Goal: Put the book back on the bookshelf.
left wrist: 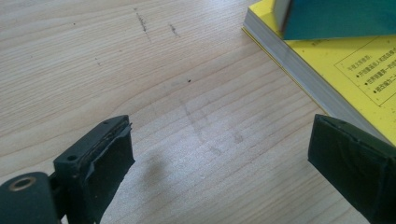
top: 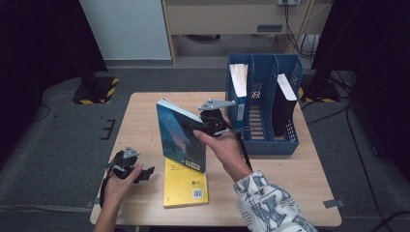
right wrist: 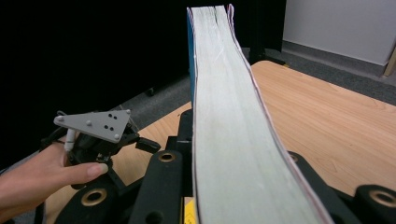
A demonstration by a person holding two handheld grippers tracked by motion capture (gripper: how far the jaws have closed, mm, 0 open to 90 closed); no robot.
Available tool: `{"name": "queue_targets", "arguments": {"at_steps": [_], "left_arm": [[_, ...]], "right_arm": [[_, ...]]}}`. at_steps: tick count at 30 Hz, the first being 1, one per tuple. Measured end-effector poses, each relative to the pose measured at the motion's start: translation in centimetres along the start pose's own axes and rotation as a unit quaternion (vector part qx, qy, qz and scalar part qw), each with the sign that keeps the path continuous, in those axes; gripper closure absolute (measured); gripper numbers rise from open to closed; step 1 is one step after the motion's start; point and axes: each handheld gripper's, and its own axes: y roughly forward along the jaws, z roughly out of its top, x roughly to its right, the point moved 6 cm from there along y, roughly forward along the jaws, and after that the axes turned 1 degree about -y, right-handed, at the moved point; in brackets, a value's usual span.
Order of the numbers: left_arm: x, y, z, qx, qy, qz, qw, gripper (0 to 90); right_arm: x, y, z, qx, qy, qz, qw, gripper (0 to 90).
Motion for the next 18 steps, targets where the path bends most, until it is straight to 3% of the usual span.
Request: {"name": "queue_targets", "arguments": {"at_steps": [18], "left_arm": [[-0.5,0.4,-0.5,-0.018,-0.004,0.014,0.9997,6.2]], "right_arm": [[1.0,-5.2,-0.6,0.017,0.024,-0.001,0.9996,73.6]]}}
